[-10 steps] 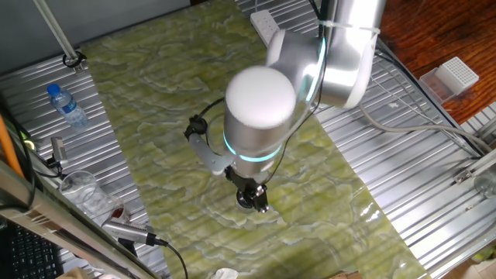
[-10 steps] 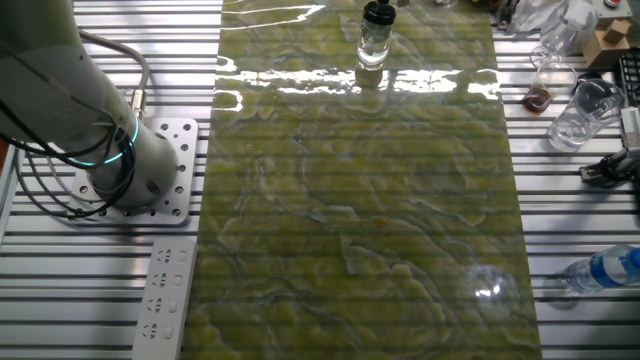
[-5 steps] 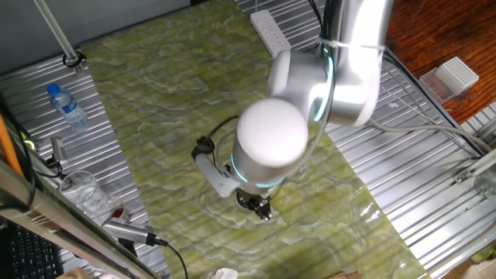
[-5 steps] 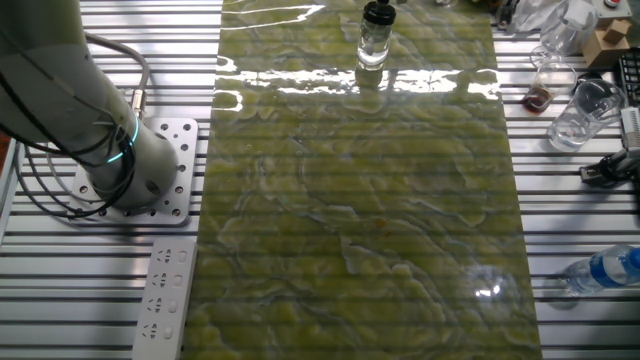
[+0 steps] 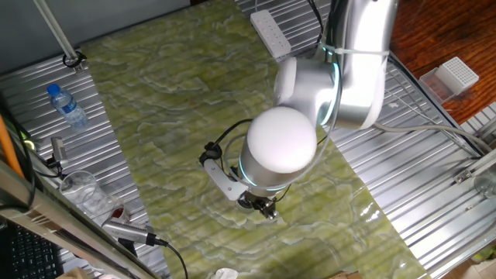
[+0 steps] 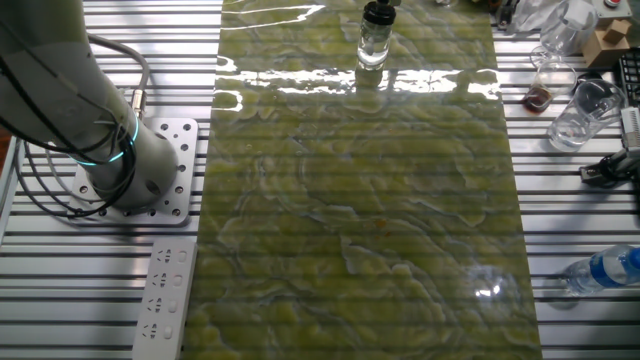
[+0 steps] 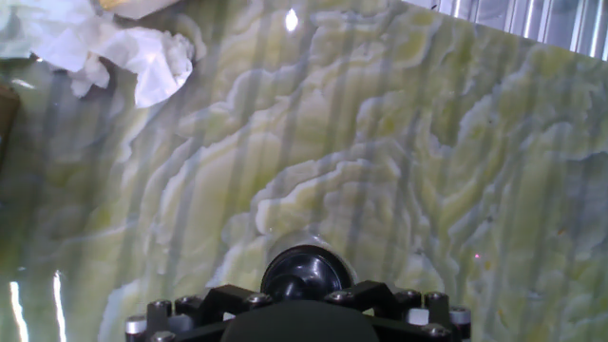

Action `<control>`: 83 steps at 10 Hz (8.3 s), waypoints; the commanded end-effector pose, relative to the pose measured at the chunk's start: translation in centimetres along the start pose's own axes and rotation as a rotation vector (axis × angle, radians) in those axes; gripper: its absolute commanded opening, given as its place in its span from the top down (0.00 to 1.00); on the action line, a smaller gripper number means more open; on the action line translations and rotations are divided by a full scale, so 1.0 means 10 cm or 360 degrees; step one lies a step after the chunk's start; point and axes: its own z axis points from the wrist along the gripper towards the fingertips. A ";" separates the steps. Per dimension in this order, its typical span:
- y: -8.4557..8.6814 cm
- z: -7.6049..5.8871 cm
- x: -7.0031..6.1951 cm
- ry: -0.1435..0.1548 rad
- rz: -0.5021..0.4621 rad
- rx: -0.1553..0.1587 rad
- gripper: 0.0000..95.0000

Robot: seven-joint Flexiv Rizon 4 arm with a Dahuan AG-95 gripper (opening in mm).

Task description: Screw the lid onto the jar

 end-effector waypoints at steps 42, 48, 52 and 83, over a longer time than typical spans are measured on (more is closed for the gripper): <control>-0.22 -0.05 0.23 -0.0303 0.0296 -0.0172 1.00; -0.23 -0.05 0.20 -0.0261 0.0351 -0.0181 1.00; -0.25 -0.07 0.19 -0.0245 0.0330 -0.0195 1.00; -0.29 -0.12 0.14 -0.0076 0.0117 -0.0254 0.40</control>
